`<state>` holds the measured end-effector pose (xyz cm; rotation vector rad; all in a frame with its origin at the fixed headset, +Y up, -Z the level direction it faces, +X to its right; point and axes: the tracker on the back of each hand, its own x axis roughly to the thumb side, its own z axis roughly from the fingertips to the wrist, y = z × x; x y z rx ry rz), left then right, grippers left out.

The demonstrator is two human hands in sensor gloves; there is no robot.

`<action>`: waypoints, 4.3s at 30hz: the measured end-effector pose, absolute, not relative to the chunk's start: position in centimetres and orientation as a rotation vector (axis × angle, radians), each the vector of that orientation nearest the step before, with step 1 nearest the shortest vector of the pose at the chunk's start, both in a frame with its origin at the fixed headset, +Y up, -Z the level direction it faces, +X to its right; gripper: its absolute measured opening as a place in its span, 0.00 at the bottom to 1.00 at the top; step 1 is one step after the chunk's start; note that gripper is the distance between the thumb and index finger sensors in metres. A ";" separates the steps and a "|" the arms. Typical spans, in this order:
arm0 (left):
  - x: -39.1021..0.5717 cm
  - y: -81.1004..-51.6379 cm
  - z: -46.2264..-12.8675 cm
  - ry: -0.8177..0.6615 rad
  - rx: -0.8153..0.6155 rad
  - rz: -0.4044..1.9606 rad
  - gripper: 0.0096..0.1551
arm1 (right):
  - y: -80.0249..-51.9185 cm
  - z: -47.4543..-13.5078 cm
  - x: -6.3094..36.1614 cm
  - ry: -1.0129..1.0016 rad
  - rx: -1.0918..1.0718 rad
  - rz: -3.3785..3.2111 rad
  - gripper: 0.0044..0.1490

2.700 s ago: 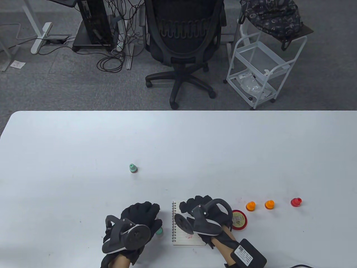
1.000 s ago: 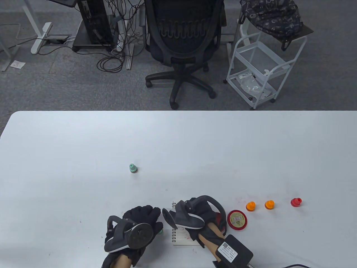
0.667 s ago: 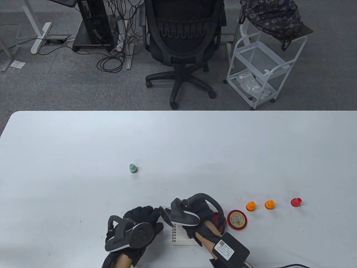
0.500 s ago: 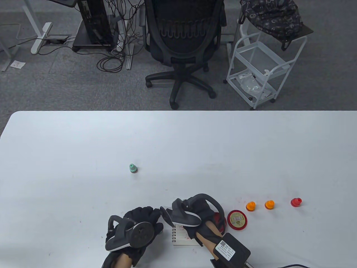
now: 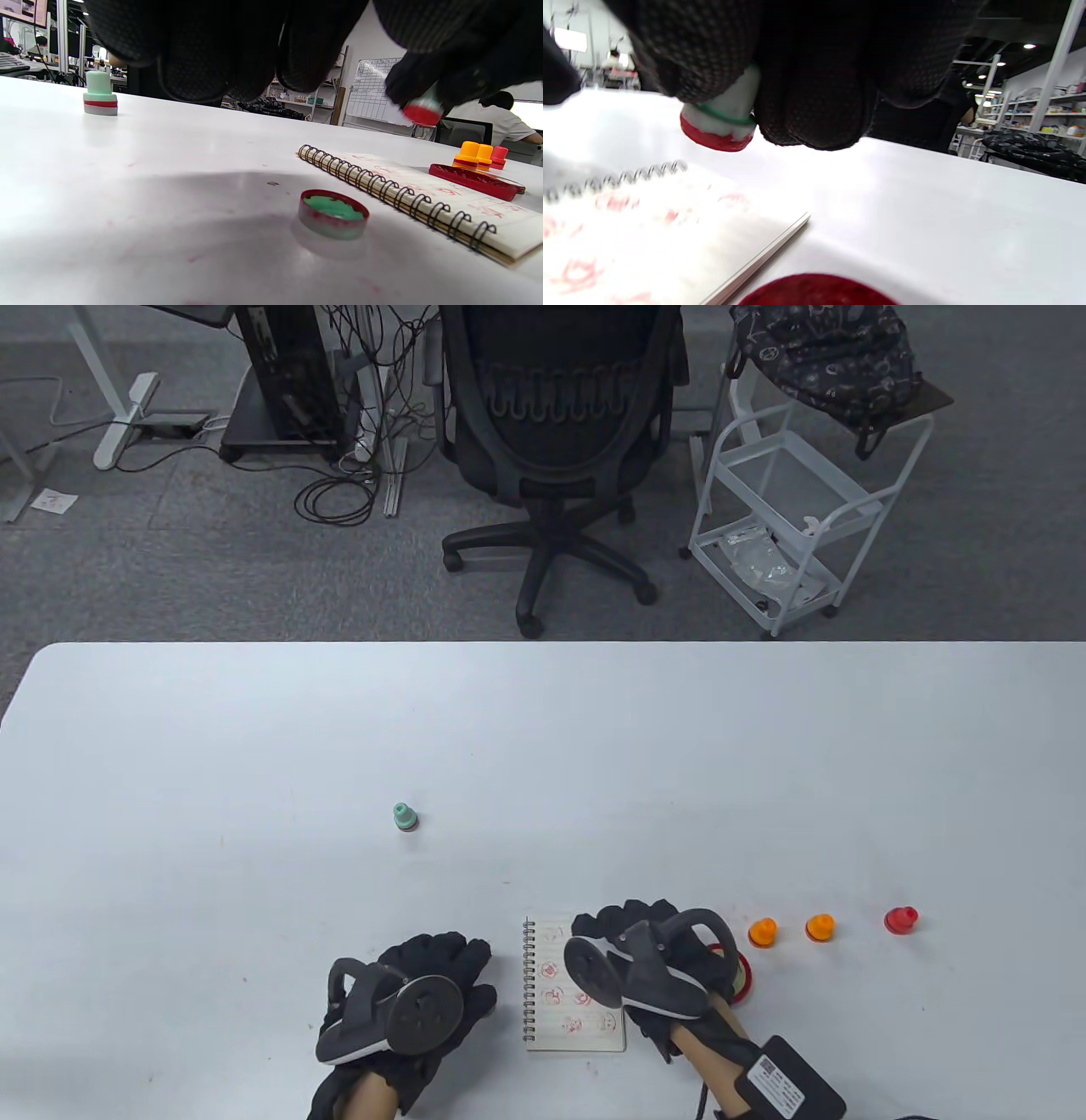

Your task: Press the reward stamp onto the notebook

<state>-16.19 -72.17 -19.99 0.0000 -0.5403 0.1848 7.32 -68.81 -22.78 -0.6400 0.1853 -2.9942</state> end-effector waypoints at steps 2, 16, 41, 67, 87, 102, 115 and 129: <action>-16.2 -72.2 -20.0 -0.537 -0.006 0.181 0.36 | -67.8 -22.3 9.2 0.259 -0.611 -3.085 0.29; -15.4 -74.6 -21.0 -0.544 -0.230 0.126 0.45 | -70.5 -21.7 13.6 0.366 -0.571 -3.272 0.29; -13.4 -75.9 -21.3 -0.530 -0.286 -0.027 0.37 | -70.9 -21.2 12.4 0.313 -0.692 -3.193 0.29; -11.8 -72.5 -19.5 -0.696 -0.004 0.650 0.40 | -69.6 -17.9 8.4 0.468 -1.207 -3.403 0.35; -12.2 -72.3 -19.1 -0.722 0.044 0.769 0.40 | -69.9 -18.5 9.1 0.419 -1.180 -3.531 0.32; -14.7 -71.9 -19.4 -0.647 0.101 0.560 0.51 | -67.6 -19.6 13.4 0.682 -0.954 -3.477 0.32; -16.9 -72.1 -20.3 -0.600 0.086 0.327 0.51 | -66.1 -22.3 26.3 0.585 -0.219 -3.342 0.30; -18.0 -73.0 -20.8 -0.538 0.019 0.310 0.49 | -72.3 -23.3 27.0 -0.462 -0.112 -2.934 0.32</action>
